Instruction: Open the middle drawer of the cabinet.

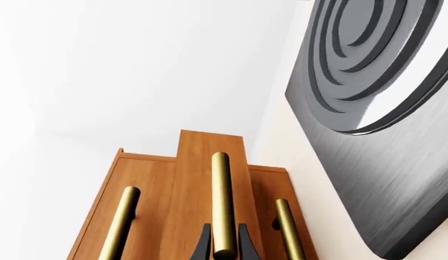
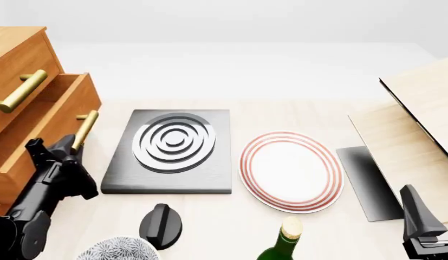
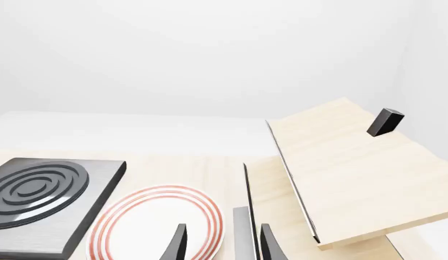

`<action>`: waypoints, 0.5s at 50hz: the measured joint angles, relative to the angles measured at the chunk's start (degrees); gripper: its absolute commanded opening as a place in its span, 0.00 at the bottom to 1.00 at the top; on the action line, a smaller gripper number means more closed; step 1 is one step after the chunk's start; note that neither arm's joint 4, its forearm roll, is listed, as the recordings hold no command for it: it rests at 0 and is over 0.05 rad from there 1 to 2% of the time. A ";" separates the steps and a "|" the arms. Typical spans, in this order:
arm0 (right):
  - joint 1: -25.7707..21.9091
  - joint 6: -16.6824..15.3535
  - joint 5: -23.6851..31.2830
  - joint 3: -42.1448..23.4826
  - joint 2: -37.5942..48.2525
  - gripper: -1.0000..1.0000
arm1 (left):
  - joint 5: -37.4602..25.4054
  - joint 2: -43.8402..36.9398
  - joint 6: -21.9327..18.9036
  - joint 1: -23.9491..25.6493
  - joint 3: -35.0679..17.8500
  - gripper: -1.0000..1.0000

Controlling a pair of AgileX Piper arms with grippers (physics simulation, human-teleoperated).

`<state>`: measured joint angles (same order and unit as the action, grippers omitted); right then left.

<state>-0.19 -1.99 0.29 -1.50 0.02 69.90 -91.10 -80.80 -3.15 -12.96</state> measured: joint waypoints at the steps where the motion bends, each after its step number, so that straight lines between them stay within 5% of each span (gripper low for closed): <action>1: 0.00 0.00 0.00 0.00 0.00 1.00 | 0.00 0.01 0.00 0.06 0.00 0.00; 25: 0.00 0.00 0.00 0.00 0.00 1.00 | 0.00 -0.04 0.10 1.90 0.11 0.00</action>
<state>-0.19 -2.00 0.29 -1.50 0.02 69.90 -91.15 -80.70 -1.26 -12.84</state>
